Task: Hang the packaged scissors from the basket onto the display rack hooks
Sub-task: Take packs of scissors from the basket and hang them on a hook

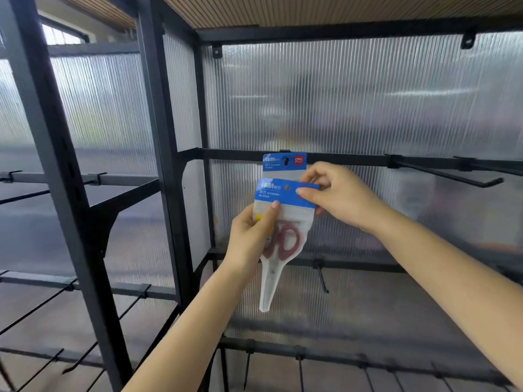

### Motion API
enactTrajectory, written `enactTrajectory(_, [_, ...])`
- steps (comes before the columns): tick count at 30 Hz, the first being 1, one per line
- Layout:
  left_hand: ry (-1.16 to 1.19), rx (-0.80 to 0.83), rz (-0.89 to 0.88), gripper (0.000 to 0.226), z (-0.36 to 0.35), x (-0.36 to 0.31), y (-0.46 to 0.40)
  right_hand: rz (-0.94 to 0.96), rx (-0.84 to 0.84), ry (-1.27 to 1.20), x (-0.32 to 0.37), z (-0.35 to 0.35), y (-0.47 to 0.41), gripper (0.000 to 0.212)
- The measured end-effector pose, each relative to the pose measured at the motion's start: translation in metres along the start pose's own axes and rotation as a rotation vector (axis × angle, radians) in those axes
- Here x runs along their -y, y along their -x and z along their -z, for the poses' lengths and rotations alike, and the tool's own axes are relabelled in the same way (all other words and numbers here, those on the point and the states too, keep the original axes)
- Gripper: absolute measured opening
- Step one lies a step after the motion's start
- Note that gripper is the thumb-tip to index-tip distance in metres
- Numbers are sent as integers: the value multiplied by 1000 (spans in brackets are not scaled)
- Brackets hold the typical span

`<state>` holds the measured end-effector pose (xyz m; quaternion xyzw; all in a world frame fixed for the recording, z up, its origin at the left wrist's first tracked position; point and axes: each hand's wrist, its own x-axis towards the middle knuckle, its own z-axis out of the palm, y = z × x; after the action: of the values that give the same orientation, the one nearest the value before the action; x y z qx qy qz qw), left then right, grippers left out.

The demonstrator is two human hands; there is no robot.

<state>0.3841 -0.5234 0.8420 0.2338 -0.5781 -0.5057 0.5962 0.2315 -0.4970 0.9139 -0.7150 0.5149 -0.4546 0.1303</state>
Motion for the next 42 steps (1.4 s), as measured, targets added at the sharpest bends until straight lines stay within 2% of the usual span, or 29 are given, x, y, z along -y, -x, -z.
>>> enactTrajectory(3, [2, 73, 47, 28, 3, 4, 3, 63, -23, 28, 4, 3, 0, 21])
enactTrajectory(5, [-21, 86, 66, 32, 5, 9, 6, 98, -50, 55, 4, 3, -2, 18])
enactTrajectory(7, [-36, 85, 92, 25, 7, 17, 10, 113, -105, 69, 6, 5, -6, 14])
enactTrajectory(11, [9, 48, 147, 5, 13, 25, 13, 72, -136, -32, 9, 10, -16, 20])
enactTrajectory(16, [37, 37, 121, 9, 13, 20, 7, 40, -178, -62, 9, 12, -26, 7])
enactTrajectory(25, [17, 22, 104, 9, 16, 22, 4, -11, -201, -47, 1, 3, -40, 6])
enactTrajectory(28, [21, 13, 131, 20, 18, 27, 2, -25, -204, -17, -5, 0, -43, 6])
enactTrajectory(34, [-17, -25, 192, 14, 14, 41, -15, 44, -277, 150, -17, -6, -52, 6])
enactTrajectory(38, [-24, -87, 207, 12, 7, 48, -33, 128, -302, 240, -26, -8, -59, 9])
enactTrajectory(42, [-131, -187, 204, 14, 5, 54, -54, 163, -322, 360, -36, -10, -69, 11])
